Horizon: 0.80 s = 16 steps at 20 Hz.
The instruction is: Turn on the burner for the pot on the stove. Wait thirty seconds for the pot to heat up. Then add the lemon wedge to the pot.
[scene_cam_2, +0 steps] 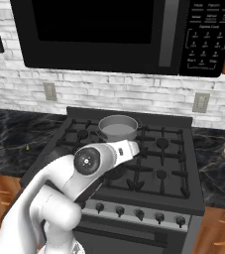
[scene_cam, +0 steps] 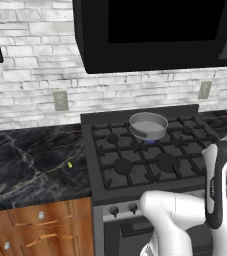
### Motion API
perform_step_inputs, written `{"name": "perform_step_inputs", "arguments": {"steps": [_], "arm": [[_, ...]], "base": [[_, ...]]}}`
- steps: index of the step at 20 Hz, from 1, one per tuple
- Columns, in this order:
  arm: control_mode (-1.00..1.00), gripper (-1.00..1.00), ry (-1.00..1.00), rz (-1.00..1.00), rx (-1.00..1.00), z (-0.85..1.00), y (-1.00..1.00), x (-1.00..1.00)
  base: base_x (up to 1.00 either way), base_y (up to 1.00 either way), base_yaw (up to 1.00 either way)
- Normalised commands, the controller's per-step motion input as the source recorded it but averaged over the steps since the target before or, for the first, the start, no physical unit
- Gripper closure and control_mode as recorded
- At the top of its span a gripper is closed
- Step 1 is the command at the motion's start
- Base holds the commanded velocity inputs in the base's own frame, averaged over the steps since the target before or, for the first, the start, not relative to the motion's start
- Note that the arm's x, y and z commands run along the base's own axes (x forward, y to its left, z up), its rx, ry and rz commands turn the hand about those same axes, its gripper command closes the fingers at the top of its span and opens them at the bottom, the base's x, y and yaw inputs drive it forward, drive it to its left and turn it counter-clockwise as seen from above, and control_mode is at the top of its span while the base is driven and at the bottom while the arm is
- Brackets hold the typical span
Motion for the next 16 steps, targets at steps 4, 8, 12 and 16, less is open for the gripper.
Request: {"name": "perform_step_inputs", "arguments": {"steps": [4,8,12,16], "arm": [[-1.0,-1.0,0.02,0.0,0.03,0.05,0.41,0.0],[-1.0,-1.0,0.03,0.0,0.03,0.15,0.49,0.0],[-1.0,-1.0,0.05,0.0,0.04,0.12,0.36,0.0],[-1.0,-1.0,0.07,0.0,0.06,0.1,0.28,0.0]], "base": [[0.0,0.0,0.0],[0.0,0.0,0.0],[0.0,0.0,0.0],[0.0,0.0,0.0]]}}
